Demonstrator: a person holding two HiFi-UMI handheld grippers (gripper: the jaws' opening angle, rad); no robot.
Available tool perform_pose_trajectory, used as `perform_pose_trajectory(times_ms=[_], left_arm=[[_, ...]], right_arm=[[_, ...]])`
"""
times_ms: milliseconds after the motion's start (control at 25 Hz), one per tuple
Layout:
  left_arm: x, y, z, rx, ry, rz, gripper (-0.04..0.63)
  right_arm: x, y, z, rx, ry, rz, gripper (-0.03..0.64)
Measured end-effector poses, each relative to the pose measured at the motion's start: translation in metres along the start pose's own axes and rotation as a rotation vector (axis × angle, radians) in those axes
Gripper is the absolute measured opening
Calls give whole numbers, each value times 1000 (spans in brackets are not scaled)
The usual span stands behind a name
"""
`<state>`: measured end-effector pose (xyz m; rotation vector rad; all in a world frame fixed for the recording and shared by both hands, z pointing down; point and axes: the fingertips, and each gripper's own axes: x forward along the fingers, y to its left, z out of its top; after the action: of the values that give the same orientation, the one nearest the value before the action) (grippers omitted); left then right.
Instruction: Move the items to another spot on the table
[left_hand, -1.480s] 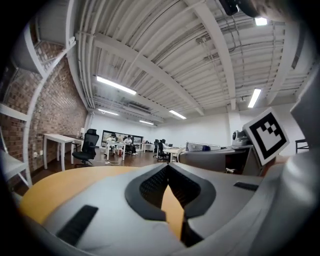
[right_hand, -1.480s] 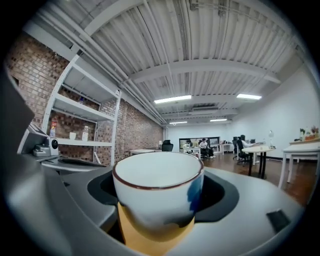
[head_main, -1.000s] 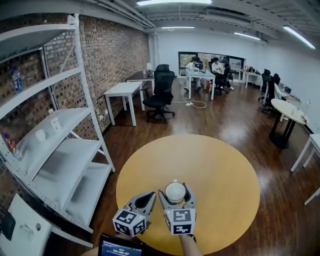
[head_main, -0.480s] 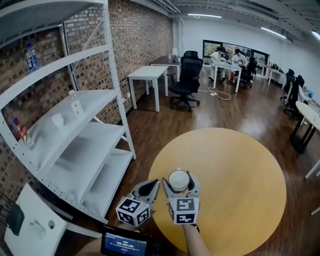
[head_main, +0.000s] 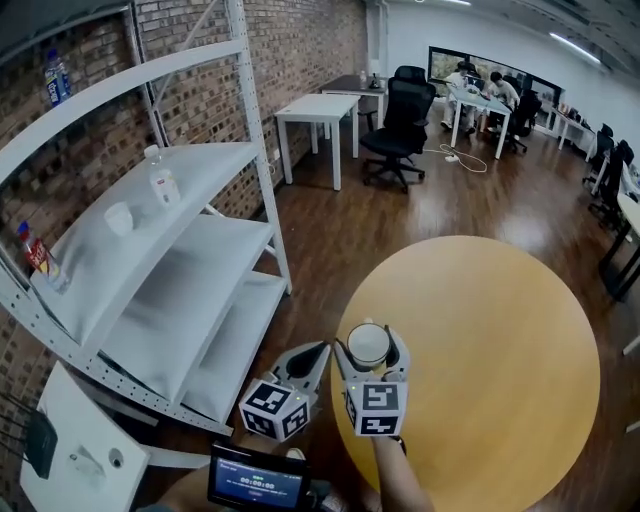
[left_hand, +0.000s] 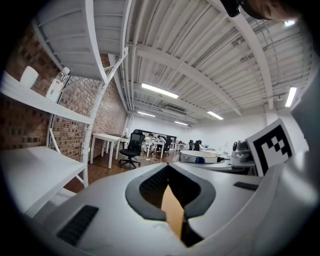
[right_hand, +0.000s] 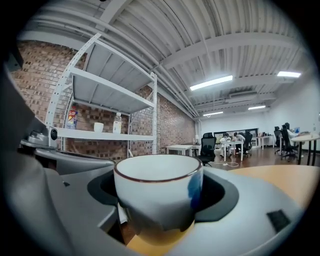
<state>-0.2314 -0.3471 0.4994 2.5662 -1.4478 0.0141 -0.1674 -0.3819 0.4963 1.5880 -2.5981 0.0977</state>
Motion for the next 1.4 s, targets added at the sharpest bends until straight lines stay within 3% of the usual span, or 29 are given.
perform_pose_trajectory(times_ms=[360,760,1400], left_arm=[[33,45,-36,-30,60,-32,2],[68,73,-59,-35,89,-103,2],[63,64,-67,-25,98,-119,2]], right_arm=[[56,-4,-58,18,64,-52,399],[86,-17,-131,72,159,-174,399],[74,-18,-142,81,155,-207,433]])
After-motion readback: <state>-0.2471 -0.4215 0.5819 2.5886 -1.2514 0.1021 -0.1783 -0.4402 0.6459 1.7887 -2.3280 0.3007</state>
